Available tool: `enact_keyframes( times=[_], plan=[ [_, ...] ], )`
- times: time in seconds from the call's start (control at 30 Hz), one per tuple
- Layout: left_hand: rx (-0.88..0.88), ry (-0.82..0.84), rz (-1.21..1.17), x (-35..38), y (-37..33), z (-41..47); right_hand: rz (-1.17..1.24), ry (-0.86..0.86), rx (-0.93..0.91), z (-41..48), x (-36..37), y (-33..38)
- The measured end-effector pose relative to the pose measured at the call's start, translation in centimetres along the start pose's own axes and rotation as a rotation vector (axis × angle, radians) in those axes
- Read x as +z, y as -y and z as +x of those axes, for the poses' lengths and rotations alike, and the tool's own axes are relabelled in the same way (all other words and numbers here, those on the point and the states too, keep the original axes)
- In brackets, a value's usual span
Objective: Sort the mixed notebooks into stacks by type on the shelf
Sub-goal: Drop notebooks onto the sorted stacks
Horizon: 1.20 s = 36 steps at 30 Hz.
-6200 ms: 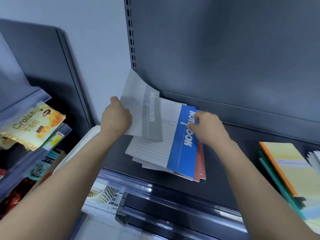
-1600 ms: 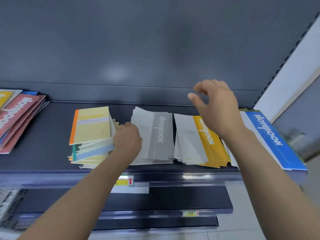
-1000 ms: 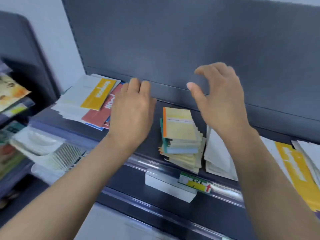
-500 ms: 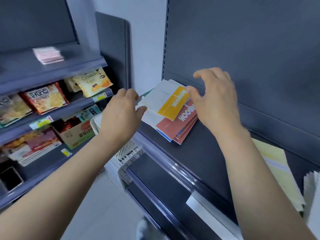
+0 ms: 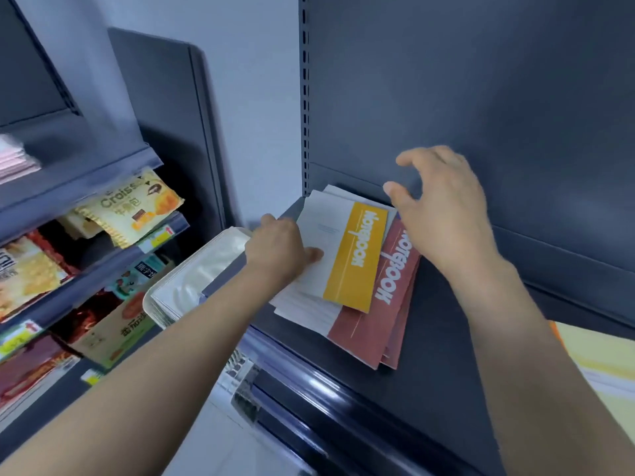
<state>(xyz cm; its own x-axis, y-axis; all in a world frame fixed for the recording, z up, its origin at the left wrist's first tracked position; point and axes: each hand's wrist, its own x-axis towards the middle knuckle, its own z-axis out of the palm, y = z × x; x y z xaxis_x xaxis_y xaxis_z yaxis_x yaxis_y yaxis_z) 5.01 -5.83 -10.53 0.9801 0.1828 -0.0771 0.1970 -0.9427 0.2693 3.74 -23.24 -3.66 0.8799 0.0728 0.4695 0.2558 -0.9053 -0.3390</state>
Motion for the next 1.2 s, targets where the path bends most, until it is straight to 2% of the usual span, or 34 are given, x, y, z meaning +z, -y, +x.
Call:
enact_keyframes(
  times=[0.13, 0.27, 0.37, 0.47, 0.6, 0.73, 0.87, 1.03, 1.13, 1.2],
  plan=[
    [0.051, 0.103, 0.033, -0.3, 0.1, 1.7, -0.033, 0.002, 0.081, 0.3, 1.0, 0.0],
    [0.137, 0.139, -0.001, -0.7, 0.9, 2.9, -0.062, 0.011, 0.156, 0.1, 2.3, 0.5],
    [0.179, 0.115, -0.044, -1.2, 2.6, 3.7, -0.098, 0.064, 0.225, -0.2, 3.1, 1.0],
    [0.138, 0.063, -0.160, -2.0, 5.1, 4.4, -0.099, 0.112, 0.318, -0.6, 4.4, 1.5],
    [0.069, -0.034, -0.353, -3.3, 8.1, 4.8, -0.057, 0.279, 0.444, -1.0, 7.4, 2.5],
    [0.063, -0.099, -0.403, -4.3, 10.2, 5.1, -0.090, 0.391, 0.533, -1.5, 9.4, 3.6],
    [0.030, -0.138, -0.463, -5.0, 11.9, 5.3, -0.046, 0.362, 0.653, -0.8, 11.0, 5.0],
    [0.039, -0.162, -0.493, -5.8, 13.6, 5.2, -0.177, 0.379, 0.788, 1.2, 13.8, 5.8],
    [0.066, -0.169, -0.508, -6.0, 14.1, 5.1, -0.087, 0.395, 0.857, 1.7, 13.5, 5.8],
    [0.087, -0.169, -0.516, -6.2, 14.2, 4.9, 0.062, 0.353, 0.921, 1.6, 13.1, 5.8]
  ],
)
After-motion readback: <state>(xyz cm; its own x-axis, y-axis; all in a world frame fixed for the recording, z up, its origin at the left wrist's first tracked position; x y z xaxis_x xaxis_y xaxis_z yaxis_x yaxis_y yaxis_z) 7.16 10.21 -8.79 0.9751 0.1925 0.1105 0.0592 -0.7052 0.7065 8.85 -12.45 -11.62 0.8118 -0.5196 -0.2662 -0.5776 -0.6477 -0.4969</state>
